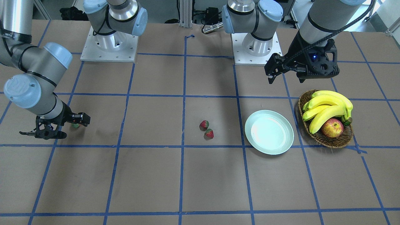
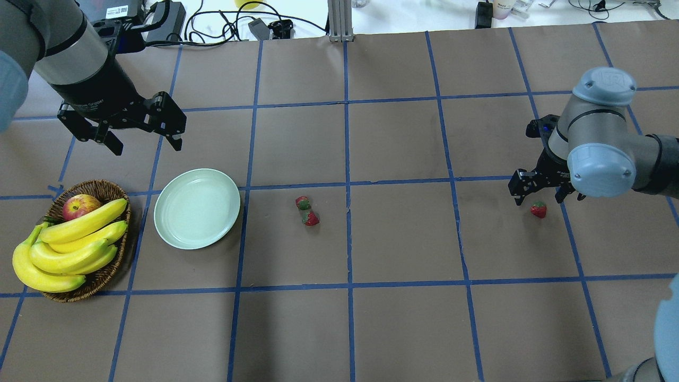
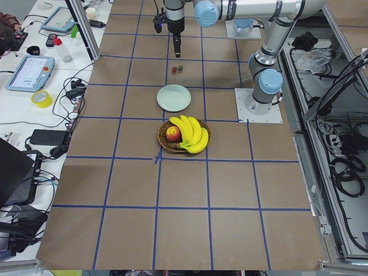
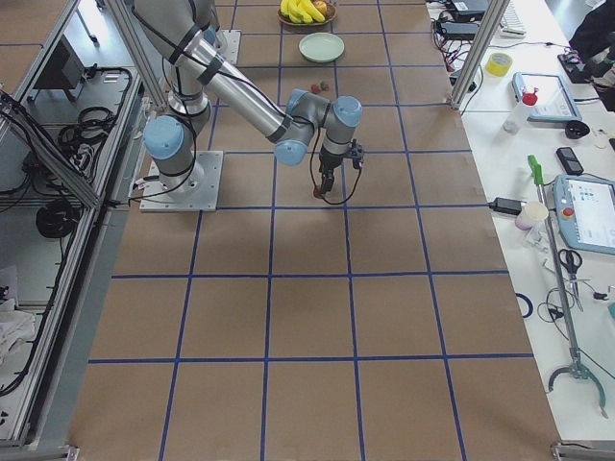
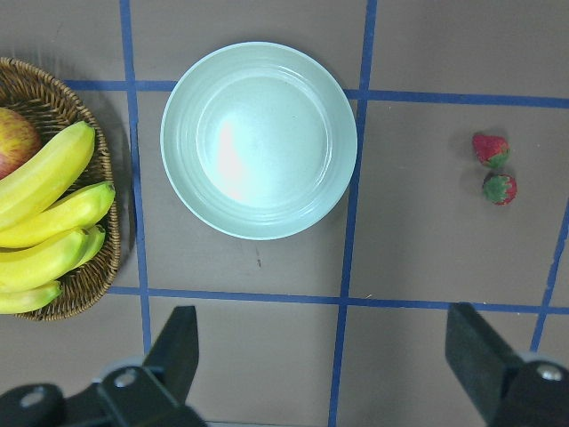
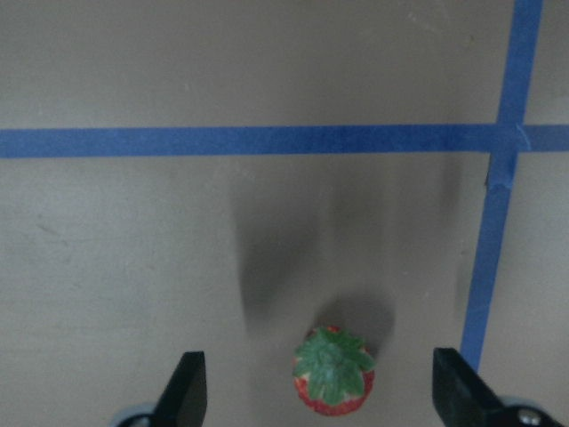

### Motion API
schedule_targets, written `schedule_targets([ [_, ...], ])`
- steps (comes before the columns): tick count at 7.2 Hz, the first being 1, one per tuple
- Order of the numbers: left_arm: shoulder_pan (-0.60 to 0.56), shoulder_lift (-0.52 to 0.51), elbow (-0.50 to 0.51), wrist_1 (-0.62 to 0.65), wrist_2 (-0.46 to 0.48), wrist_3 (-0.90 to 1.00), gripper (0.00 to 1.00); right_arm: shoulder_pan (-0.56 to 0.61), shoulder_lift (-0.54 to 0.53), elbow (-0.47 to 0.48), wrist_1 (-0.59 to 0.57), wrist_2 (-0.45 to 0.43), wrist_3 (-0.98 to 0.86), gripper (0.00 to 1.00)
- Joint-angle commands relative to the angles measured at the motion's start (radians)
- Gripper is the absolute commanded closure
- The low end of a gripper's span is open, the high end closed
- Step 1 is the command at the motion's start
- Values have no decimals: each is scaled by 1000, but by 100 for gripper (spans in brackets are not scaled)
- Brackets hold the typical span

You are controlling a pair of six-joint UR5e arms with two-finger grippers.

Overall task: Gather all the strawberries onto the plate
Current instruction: 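Reach the right gripper to the farthest strawberry and grasp it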

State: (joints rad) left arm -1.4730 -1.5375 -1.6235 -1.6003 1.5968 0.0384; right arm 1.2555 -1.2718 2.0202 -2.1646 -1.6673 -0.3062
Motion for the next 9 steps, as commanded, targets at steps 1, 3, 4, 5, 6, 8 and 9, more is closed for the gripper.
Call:
schedule_targets([
  [1, -3, -1, -1, 5, -3, 0, 0, -2, 25, 37, -27, -38, -10, 26],
  [3, -7, 2, -1, 5, -5, 2, 0, -2, 17, 49, -12, -75, -22, 72],
  [4, -7, 0, -3, 3, -5, 2, 0, -2, 12, 42, 15, -86, -21, 92],
  [5, -7, 0, -3, 5, -6, 2, 0, -2, 11, 41, 28, -83, -5, 100],
  [6, -7, 0, -3, 5, -2, 2, 0, 7, 6, 35, 25, -72, 2, 100],
  [8, -4, 0, -3, 5, 0, 2, 0, 162, -23, 11, 57, 71, 129, 100],
  [9, -6, 0, -3, 3, 0, 2, 0, 297, -21, -6, 46, 118, 347, 100],
])
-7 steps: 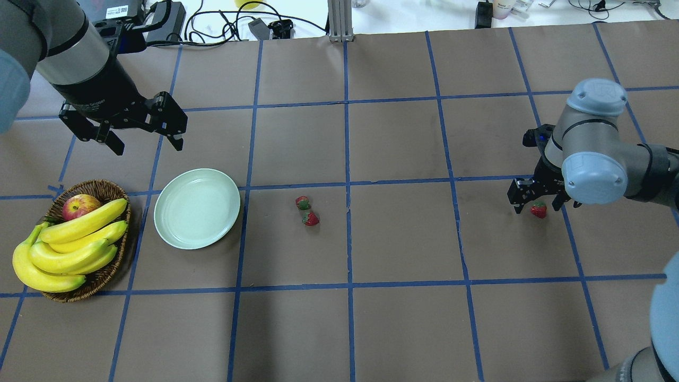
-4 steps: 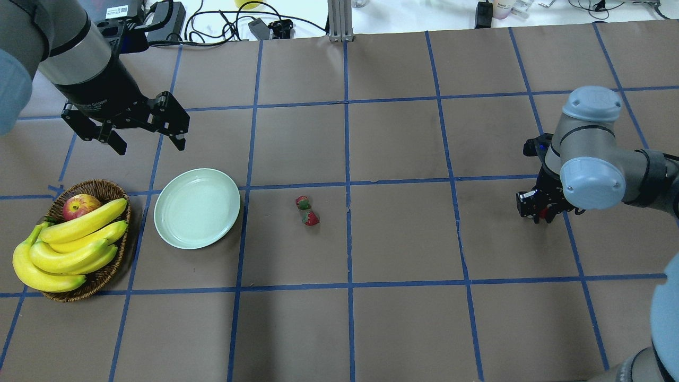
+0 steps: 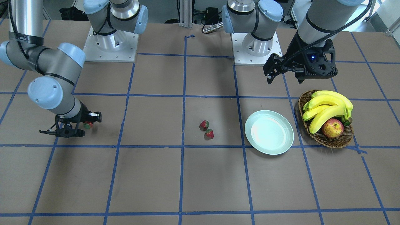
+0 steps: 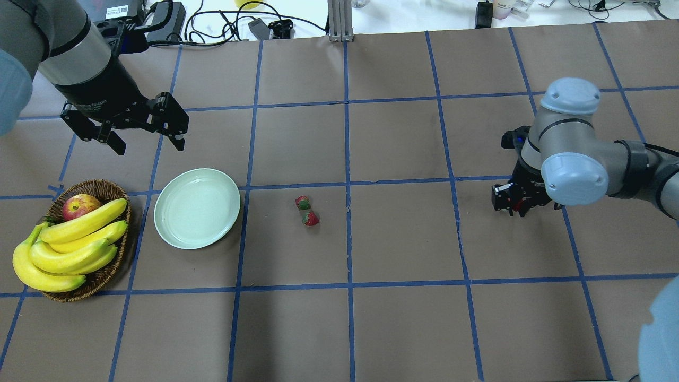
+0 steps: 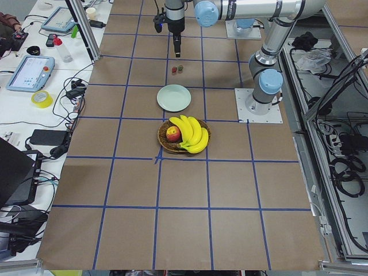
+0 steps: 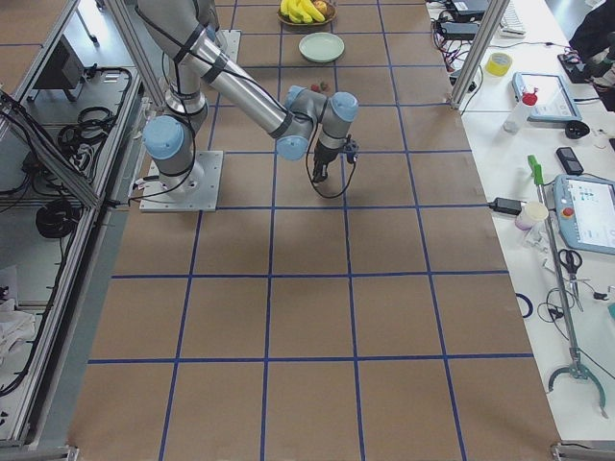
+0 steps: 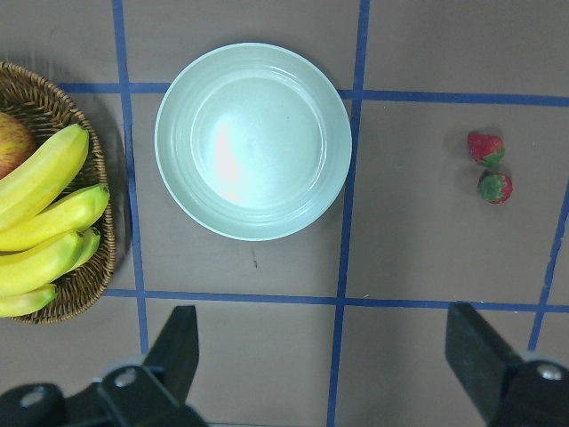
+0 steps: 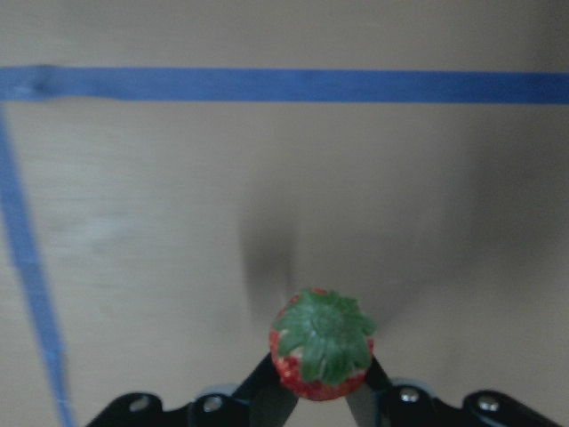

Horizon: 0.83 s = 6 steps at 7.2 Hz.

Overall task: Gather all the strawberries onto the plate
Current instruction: 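Carry the strawberry and set it beside the other two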

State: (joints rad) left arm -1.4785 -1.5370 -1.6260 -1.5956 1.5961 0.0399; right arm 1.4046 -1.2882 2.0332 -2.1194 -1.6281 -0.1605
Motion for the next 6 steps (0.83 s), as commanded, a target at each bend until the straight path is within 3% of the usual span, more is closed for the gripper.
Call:
schedule_targets([
  [1, 1, 0, 0, 0, 1, 0, 0, 280, 1, -54, -7, 197, 378, 100],
  [2, 1, 0, 0, -3, 1, 0, 0, 383, 30, -71, -14, 299, 510, 100],
  [4, 0, 0, 0, -6, 2, 0, 0, 479, 87, -138, -76, 460, 662, 100],
  [5, 0, 0, 0, -4, 1, 0, 0, 514, 128, -178, -97, 496, 665, 100],
  [6, 1, 0, 0, -3, 1, 0, 0, 524, 144, -204, -102, 499, 661, 92],
])
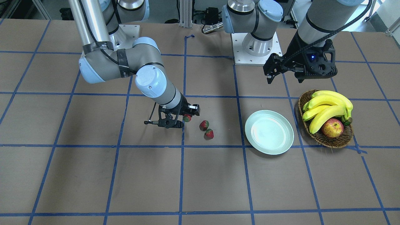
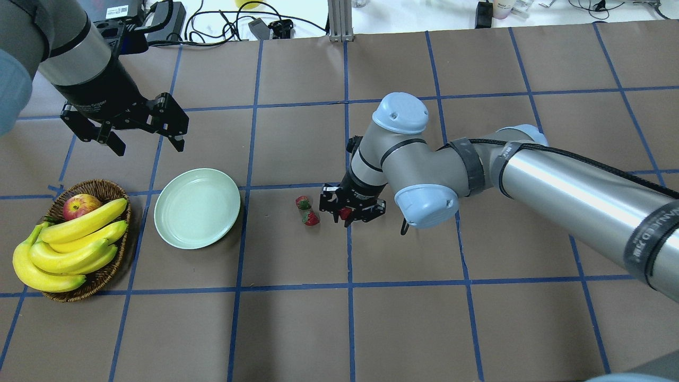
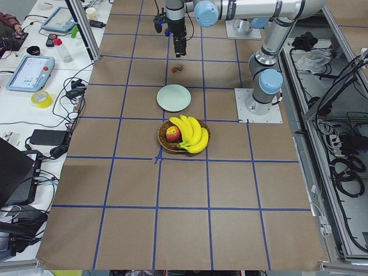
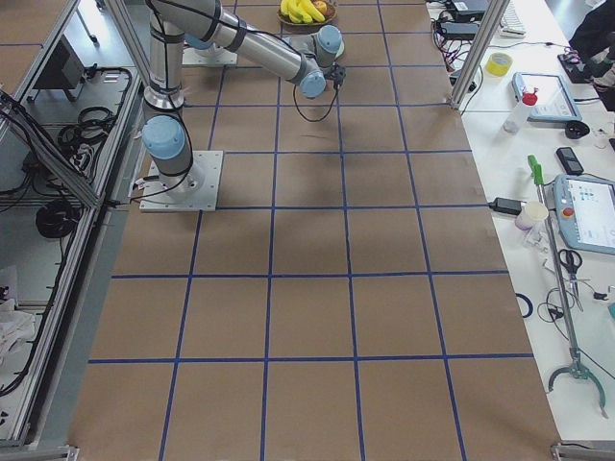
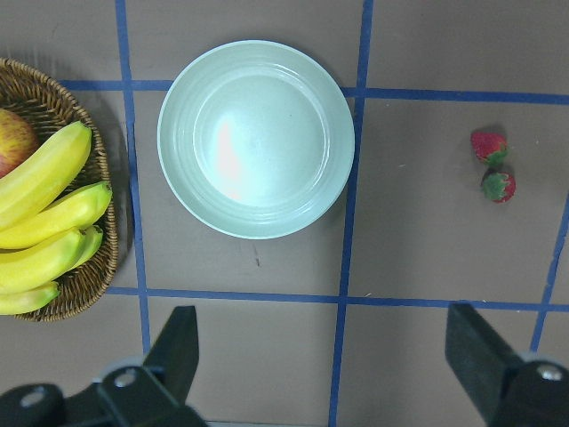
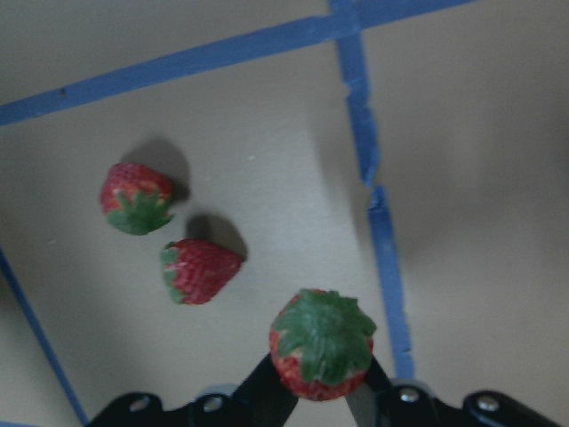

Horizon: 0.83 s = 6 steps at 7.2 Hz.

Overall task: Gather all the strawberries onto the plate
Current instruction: 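Carry the strawberry and set it beside the other two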

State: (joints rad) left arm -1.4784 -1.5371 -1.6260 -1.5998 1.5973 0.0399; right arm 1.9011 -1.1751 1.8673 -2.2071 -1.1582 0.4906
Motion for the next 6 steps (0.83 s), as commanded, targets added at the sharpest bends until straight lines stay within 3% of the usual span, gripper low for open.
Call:
schedule_targets([
  [1, 1, 0, 0, 1, 0, 0, 0, 27, 32, -43, -14, -6, 6, 53],
  [2, 1, 0, 0, 4, 0, 0, 0, 27, 31, -40, -10, -17, 6, 10],
  [3, 1, 0, 0, 0, 1, 0, 0, 27, 31, -40, -8, -17, 8, 0],
  [5, 3, 0, 2, -2, 1, 0, 0, 26, 25, -49, -5, -30, -1, 0],
  [6, 3, 0, 0, -2, 1, 0, 0, 23, -7, -68, 0, -146, -3, 0],
])
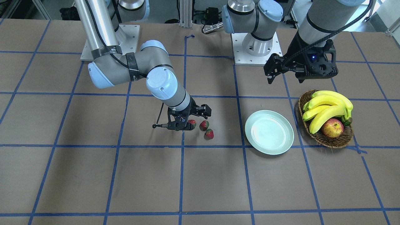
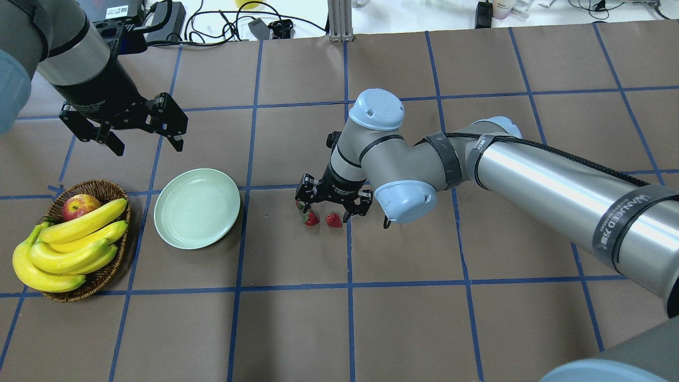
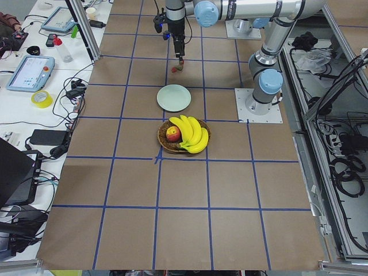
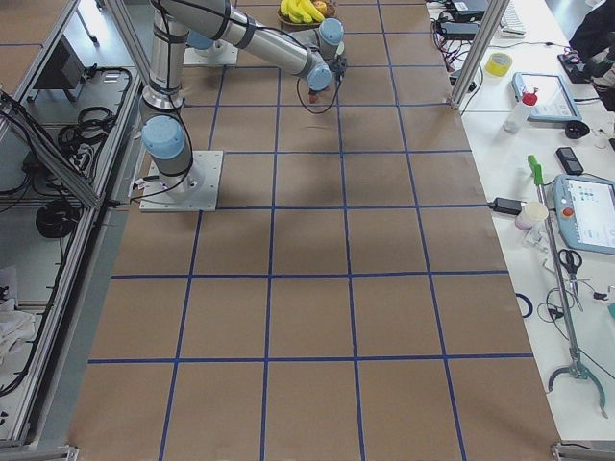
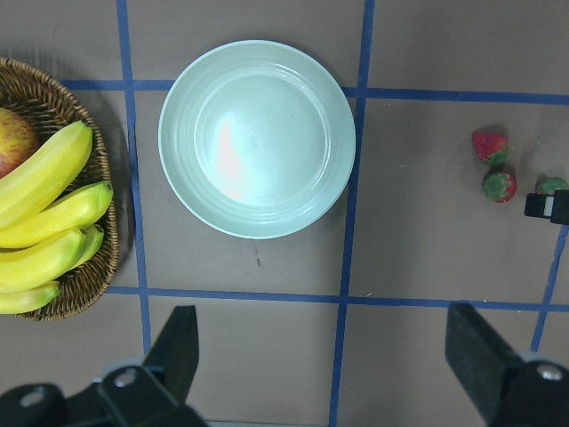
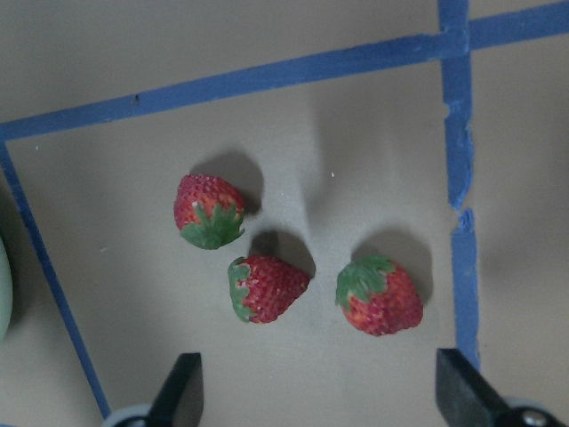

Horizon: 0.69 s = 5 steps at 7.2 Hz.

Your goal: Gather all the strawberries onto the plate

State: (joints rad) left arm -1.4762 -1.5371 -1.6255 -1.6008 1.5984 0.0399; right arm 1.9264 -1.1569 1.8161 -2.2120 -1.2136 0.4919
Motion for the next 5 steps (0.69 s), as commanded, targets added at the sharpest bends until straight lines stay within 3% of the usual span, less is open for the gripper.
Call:
schedule_targets([
  [1, 2, -2, -1, -1, 35, 0, 0, -39, -82, -44, 50, -197, -50, 0],
  [4, 0, -5, -5, 2, 65, -6, 0, -257, -219, -206, 361, -251, -313, 0],
  [5, -1, -9, -14, 12, 58, -18, 0, -320, -263, -240, 435, -350, -408, 0],
])
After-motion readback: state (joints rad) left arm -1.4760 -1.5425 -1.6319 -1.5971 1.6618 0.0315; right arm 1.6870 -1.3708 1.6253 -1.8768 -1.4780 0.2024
